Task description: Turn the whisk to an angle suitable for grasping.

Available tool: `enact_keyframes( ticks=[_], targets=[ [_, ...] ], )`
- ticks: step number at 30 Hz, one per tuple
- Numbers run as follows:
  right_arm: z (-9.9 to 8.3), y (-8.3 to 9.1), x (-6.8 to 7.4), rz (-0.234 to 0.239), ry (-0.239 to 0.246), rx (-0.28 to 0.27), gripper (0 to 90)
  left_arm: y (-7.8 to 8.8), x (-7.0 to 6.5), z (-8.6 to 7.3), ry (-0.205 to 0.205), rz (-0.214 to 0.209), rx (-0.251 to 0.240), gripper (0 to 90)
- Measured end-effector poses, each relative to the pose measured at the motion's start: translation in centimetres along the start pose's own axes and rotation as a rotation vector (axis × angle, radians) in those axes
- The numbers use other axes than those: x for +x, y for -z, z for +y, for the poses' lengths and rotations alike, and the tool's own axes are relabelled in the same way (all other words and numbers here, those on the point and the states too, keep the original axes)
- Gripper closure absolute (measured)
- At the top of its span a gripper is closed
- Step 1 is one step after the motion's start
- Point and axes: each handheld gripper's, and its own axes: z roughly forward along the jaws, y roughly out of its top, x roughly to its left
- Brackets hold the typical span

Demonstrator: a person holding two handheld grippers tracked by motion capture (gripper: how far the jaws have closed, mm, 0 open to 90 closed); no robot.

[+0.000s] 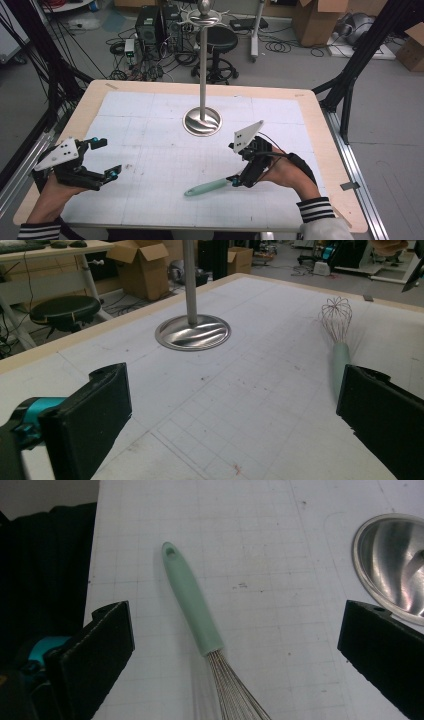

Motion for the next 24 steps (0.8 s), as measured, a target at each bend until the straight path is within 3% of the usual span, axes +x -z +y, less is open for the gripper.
enact_keyframes(
  ticks=[6, 24],
  targets=[
    [0.5, -1.3, 0.3, 0.018, 0.038, 0.074, 0.3, 0.0, 0.0, 0.0, 0.0, 0.002, 0.002, 1.7],
    [1.2, -5.3, 0.8, 0.067, 0.135, 0.228, 0.3, -0.3, 0.0, -0.2, -0.002, 0.001, 0.019, 1.7]
  ],
)
